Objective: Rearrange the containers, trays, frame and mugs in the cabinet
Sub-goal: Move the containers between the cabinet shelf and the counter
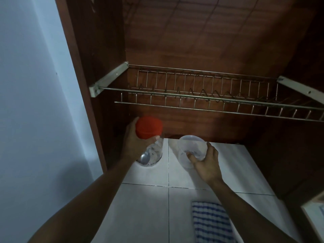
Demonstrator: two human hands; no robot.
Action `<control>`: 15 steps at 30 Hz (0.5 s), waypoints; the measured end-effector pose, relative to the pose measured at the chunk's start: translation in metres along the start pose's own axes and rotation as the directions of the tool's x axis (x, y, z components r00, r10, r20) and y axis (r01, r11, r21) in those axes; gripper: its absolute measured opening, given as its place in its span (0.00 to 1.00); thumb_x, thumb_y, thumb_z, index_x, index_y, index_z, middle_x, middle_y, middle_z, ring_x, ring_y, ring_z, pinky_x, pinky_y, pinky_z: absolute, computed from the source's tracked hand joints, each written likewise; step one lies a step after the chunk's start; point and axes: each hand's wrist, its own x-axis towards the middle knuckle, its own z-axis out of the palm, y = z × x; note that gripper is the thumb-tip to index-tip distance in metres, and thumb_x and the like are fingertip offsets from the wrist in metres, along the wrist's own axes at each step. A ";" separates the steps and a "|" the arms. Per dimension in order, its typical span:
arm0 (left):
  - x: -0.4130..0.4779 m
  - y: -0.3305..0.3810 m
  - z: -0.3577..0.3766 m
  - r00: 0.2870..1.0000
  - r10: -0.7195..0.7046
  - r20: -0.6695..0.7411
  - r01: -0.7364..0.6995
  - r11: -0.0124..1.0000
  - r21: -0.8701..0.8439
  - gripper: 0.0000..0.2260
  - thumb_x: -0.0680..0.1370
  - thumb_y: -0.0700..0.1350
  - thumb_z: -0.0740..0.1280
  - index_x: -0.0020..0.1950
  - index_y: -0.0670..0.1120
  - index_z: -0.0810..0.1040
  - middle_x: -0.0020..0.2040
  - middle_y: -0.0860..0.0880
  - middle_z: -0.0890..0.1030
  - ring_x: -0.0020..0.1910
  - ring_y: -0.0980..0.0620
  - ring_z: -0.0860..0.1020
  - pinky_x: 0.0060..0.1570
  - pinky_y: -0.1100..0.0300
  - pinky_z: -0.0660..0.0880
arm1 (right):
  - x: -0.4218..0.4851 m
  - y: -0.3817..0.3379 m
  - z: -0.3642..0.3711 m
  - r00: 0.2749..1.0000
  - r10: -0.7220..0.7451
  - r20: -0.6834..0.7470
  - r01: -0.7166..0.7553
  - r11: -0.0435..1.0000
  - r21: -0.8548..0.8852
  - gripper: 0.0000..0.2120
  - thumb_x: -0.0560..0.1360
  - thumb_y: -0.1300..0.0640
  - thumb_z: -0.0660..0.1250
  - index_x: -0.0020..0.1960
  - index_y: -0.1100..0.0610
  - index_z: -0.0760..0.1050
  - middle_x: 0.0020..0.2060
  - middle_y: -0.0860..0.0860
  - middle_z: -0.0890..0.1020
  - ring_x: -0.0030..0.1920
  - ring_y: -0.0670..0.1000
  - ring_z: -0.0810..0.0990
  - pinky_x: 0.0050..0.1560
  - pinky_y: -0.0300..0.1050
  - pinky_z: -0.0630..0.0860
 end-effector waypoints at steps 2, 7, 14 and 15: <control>-0.002 0.002 -0.002 1.000 0.009 0.002 -0.009 1.000 -0.005 0.45 0.64 0.49 0.80 0.76 0.52 0.60 0.74 0.48 0.62 0.70 0.45 0.67 0.65 0.49 0.69 | -0.004 -0.001 -0.005 1.000 -0.004 0.001 0.004 1.000 -0.003 0.45 0.69 0.36 0.71 0.77 0.51 0.54 0.72 0.52 0.61 0.69 0.57 0.69 0.64 0.58 0.74; -0.006 0.005 -0.008 0.999 0.030 0.011 -0.030 1.000 -0.005 0.41 0.67 0.50 0.78 0.75 0.52 0.61 0.74 0.48 0.62 0.70 0.44 0.67 0.62 0.52 0.69 | -0.011 -0.006 -0.020 1.000 -0.006 -0.030 0.005 1.000 -0.009 0.46 0.70 0.37 0.71 0.78 0.55 0.52 0.75 0.53 0.59 0.71 0.58 0.66 0.67 0.56 0.71; -0.023 0.013 -0.020 0.998 0.065 -0.007 -0.064 0.998 0.021 0.33 0.72 0.48 0.75 0.73 0.49 0.64 0.73 0.46 0.65 0.69 0.44 0.68 0.62 0.55 0.67 | -0.027 -0.018 -0.037 1.000 -0.024 -0.021 0.023 0.999 -0.047 0.44 0.73 0.38 0.68 0.78 0.56 0.51 0.76 0.52 0.58 0.73 0.56 0.65 0.66 0.51 0.68; -0.026 0.014 -0.022 0.998 0.065 -0.002 -0.065 0.998 0.026 0.32 0.73 0.48 0.74 0.73 0.49 0.64 0.73 0.46 0.65 0.69 0.44 0.68 0.62 0.56 0.67 | -0.031 -0.020 -0.041 0.999 -0.035 -0.017 0.034 0.998 -0.052 0.42 0.74 0.39 0.68 0.78 0.56 0.53 0.75 0.52 0.60 0.72 0.56 0.66 0.65 0.49 0.69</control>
